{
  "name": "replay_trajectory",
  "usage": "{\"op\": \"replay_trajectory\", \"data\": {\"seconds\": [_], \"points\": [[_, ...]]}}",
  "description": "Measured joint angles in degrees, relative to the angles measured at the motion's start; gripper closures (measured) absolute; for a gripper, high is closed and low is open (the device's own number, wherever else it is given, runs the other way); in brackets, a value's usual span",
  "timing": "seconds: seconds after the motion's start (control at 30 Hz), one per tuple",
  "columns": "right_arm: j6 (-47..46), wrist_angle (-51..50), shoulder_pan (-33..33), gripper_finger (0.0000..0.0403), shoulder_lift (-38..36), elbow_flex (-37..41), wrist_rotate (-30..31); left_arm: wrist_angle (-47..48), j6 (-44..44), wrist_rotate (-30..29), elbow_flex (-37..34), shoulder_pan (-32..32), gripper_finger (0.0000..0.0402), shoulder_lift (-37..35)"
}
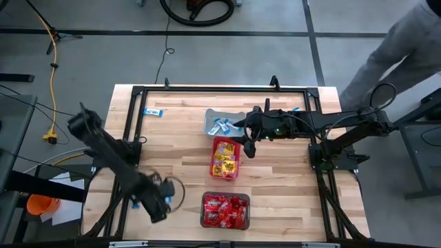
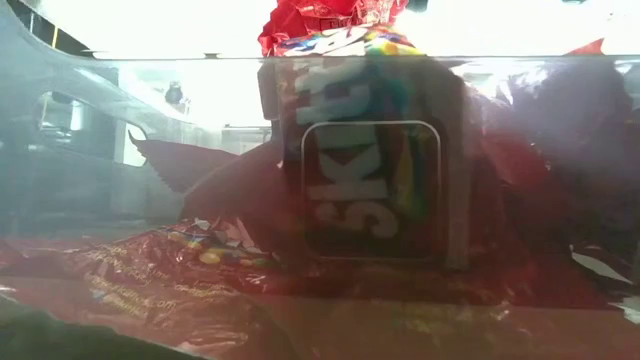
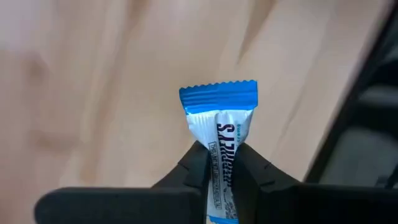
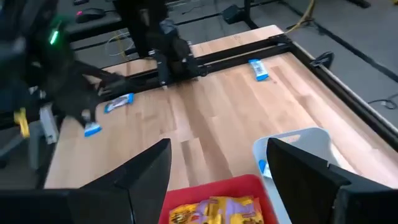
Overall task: Sort candy
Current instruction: Put the white candy into the white bin
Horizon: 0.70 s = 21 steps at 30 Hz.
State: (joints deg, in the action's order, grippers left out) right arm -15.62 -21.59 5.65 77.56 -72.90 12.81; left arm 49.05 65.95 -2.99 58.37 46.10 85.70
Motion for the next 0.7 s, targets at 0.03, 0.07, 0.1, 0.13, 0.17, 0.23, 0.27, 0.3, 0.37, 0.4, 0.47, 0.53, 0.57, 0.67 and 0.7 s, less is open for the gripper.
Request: {"op": "replay_trajectory", "data": {"seconds": [0.03, 0.07, 0.1, 0.13, 0.17, 0.23, 0.27, 0.3, 0.37, 0.4, 0.47, 0.53, 0.57, 0.67, 0.7], "points": [[0.00, 0.01, 0.04, 0.0143, 0.00, 0.00, -0.77, -0.01, -1.91, -2.66, 0.02, -1.11, 0.0372, -3.04], [-0.21, 0.07, 0.17, 0.0143, 0.00, 0.00, -1.64, 0.01, -4.28, -5.72, 0.02, -2.29, 0.0372, -6.00], [-0.52, 0.27, 0.34, 0.0143, 0.00, 0.00, -2.46, -0.31, -7.12, -9.15, 0.02, -3.59, 0.0374, -8.96], [-0.80, 0.66, 0.51, 0.0143, 0.00, 0.00, -2.80, -1.09, -9.99, -13.06, 0.03, -4.98, 0.0378, -11.89], [-0.87, 1.03, 0.78, 0.0143, -0.13, 0.00, -3.03, -1.84, -12.72, -17.60, 0.04, -6.43, 0.0382, -14.48], [-0.90, 1.51, 1.40, 0.0143, -0.63, 0.00, -3.20, -4.36, -18.52, -26.39, 0.04, -10.11, 0.0388, -19.41], [-0.98, 1.69, 1.63, 0.0143, -1.08, 0.00, -3.20, -6.59, -21.90, -29.82, 0.06, -12.21, 0.0391, -21.49], [-1.08, 1.76, 1.93, 0.0143, -1.50, 0.00, -3.20, -9.24, -25.96, -31.94, 0.06, -14.66, 0.0392, -23.37], [-1.29, 2.10, 2.44, 0.0143, -2.53, 0.00, -3.05, -15.82, -36.50, -32.35, 0.06, -20.05, 0.0394, -26.35], [-1.27, 2.32, 2.66, 0.0143, -3.08, 0.00, -2.54, -19.71, -41.98, -31.51, 0.07, -22.64, 0.0394, -27.38], [-0.99, 2.87, 3.10, 0.0143, -4.14, 0.00, -1.29, -27.08, -52.45, -28.32, 0.09, -27.58, 0.0394, -28.49], [-0.91, 3.19, 3.23, 0.0143, -5.01, 0.00, -0.42, -34.25, -60.56, -24.06, 0.10, -32.36, 0.0395, -28.50], [-0.88, 3.19, 3.23, 0.0143, -5.35, 0.00, -0.03, -37.02, -63.11, -21.40, 0.02, -34.60, 0.0395, -28.25], [-0.85, 3.17, 3.20, 0.0143, -5.97, 0.00, 0.54, -46.92, -64.34, -11.42, -2.15, -40.65, 0.0396, -26.65], [-0.85, 3.21, 3.19, 0.0143, -6.03, 0.00, 0.53, -48.87, -63.09, -8.17, -2.98, -42.12, 0.0396, -25.89]]}}
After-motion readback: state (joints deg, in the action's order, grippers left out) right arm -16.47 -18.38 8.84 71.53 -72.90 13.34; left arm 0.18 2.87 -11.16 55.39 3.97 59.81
